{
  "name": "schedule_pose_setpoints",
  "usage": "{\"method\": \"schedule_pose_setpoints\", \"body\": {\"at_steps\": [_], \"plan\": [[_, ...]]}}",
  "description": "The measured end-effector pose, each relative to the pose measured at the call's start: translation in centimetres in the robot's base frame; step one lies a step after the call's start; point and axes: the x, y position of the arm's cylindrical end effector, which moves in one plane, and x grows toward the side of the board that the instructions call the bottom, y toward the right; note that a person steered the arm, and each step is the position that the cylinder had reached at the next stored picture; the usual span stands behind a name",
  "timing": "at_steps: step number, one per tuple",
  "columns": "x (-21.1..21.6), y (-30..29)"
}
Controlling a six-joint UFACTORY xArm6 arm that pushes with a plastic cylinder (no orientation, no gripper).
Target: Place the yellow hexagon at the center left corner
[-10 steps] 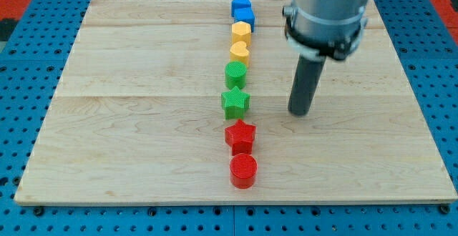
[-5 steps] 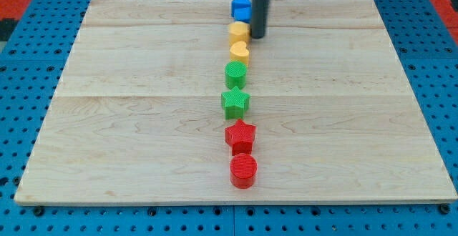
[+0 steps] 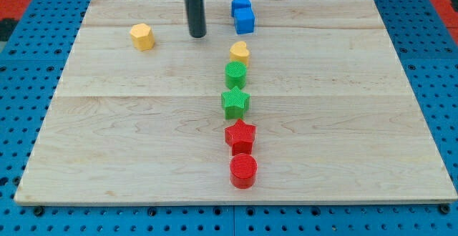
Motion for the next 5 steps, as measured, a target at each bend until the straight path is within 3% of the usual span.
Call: {"method": "schedule_pose_setpoints", "body": {"at_steps": [2, 3, 5], "plan": [[-0.5, -7.8], [-0.4, -8.4], [2.9, -12.9]]}}
